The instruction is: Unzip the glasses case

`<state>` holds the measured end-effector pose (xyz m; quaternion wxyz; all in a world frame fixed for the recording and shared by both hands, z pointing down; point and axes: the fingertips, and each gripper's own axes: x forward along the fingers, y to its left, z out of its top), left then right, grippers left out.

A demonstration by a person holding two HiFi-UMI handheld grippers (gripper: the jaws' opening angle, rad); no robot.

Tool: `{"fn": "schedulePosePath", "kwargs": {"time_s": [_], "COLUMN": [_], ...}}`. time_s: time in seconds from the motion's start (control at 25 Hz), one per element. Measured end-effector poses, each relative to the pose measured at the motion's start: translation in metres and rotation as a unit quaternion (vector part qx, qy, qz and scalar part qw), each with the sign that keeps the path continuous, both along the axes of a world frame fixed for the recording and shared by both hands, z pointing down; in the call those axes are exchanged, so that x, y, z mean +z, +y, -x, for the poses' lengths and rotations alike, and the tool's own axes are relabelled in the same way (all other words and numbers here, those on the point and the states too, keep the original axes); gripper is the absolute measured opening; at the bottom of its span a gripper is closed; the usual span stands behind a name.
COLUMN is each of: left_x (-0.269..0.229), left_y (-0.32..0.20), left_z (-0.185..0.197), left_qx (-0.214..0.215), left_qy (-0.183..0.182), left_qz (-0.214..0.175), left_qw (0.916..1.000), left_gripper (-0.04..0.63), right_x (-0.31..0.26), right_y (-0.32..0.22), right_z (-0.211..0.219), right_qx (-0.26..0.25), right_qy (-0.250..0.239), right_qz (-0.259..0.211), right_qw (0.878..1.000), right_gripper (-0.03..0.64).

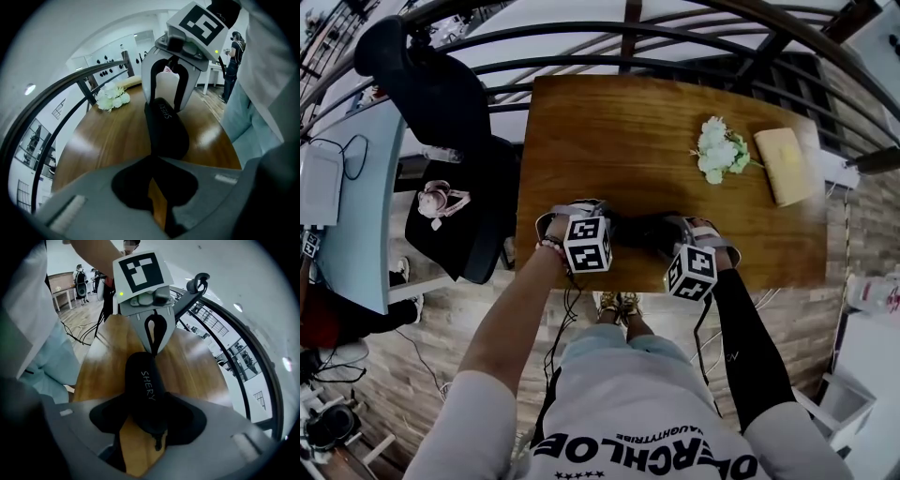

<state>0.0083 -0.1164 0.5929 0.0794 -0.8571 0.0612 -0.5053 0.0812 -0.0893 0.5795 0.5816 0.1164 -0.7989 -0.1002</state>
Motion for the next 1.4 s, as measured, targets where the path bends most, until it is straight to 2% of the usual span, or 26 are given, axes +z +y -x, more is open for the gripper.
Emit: {"fn": "schedulePosePath", "kwargs": {"time_s": [0.12,0.24,0.32,0.4,0.48,0.76,0.92,1.0,1.08,1.24,1.32,1.4], "left_x": [0.000,0.000,0.001,0.001,0.002,0.008,0.022,0.024,0.020,0.010,0.010,0.014], "left_y": [0.000,-0.001,-0.001,-0.001,0.000,0.002,0.010,0.013,0.011,-0.003,-0.005,-0.003], "left_z": [0.000,0.001,0.002,0.001,0.001,0.005,0.018,0.025,0.028,0.022,0.017,0.012], "left_qx": [-0.014,-0.020,-0.020,-0.020,-0.018,-0.024,-0.013,-0.020,-0.024,-0.014,0.002,0.032], "left_qy": [0.011,0.020,0.021,0.021,0.021,0.028,0.001,0.005,0.011,0.007,0.002,-0.007], "left_qz": [0.005,0.007,0.008,0.007,0.006,0.013,0.020,0.023,0.008,-0.049,-0.049,-0.035], "left_qw": [0.9998,0.9996,0.9995,0.9996,0.9996,0.9993,0.9997,0.9995,0.9996,0.9987,0.9988,0.9988], "left_gripper": [0.111,0.110,0.111,0.112,0.112,0.110,0.110,0.110,0.112,0.112,0.117,0.166], "right_x": [-0.012,-0.034,-0.034,-0.022,-0.011,-0.009,-0.007,-0.007,-0.007,-0.008,-0.008,-0.008], "right_y": [0.004,-0.005,-0.013,-0.011,-0.006,-0.006,-0.008,-0.009,-0.008,-0.007,-0.006,-0.006], "right_z": [0.009,0.022,0.025,0.023,0.020,0.019,0.020,0.020,0.019,0.019,0.021,0.022], "right_qx": [0.000,0.069,0.115,0.131,0.125,0.132,0.133,0.134,0.134,0.133,0.131,0.129], "right_qy": [-0.039,-0.136,-0.166,-0.154,-0.140,-0.151,-0.151,-0.153,-0.159,-0.162,-0.162,-0.163], "right_qz": [0.028,0.071,0.093,0.110,0.115,0.123,0.128,0.127,0.125,0.127,0.129,0.129], "right_qw": [0.999,0.986,0.975,0.973,0.975,0.972,0.971,0.971,0.970,0.970,0.970,0.970], "right_gripper": [0.253,0.248,0.247,0.249,0.247,0.246,0.245,0.245,0.247,0.245,0.245,0.245]}}
